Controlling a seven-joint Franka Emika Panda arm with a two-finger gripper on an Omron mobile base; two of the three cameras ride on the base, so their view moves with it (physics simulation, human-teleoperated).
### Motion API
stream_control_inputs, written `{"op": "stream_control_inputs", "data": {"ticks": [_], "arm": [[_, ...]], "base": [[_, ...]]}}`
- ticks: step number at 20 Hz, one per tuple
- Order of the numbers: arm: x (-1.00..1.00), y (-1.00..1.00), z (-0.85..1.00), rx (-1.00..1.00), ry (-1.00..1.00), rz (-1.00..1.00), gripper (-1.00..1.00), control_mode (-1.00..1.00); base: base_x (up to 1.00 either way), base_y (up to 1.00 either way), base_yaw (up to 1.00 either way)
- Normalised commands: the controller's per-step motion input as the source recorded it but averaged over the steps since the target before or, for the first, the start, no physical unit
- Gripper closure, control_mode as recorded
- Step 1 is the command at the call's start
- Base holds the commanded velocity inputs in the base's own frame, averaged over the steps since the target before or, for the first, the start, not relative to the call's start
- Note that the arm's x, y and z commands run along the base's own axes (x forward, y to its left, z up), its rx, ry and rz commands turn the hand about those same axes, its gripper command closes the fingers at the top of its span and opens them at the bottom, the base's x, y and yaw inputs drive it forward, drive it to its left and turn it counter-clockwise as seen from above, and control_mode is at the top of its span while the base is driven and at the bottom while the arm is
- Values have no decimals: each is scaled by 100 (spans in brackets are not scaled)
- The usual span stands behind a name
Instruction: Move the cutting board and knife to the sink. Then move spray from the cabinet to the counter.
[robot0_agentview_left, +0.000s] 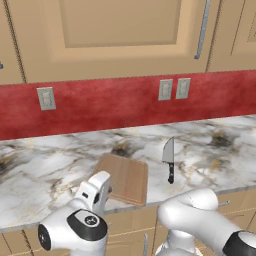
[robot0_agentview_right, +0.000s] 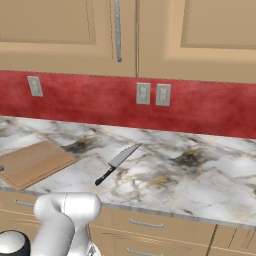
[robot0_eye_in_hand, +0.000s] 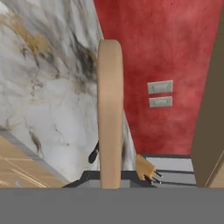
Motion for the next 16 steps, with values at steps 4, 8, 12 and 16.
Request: {"op": "stream_control_inputs", "data": {"ticks": [4,8,12,16], "arm": [[0,-35,18,3,6,0,100,-100],[0,-27,29,10,11,0,100,-100],[0,-4,35,10,18,0,100,-100],[-5,0,67,10,21,0,100,-100]], "base": [[0,0,0],[0,0,0],[0,0,0],[0,0,0]]}}
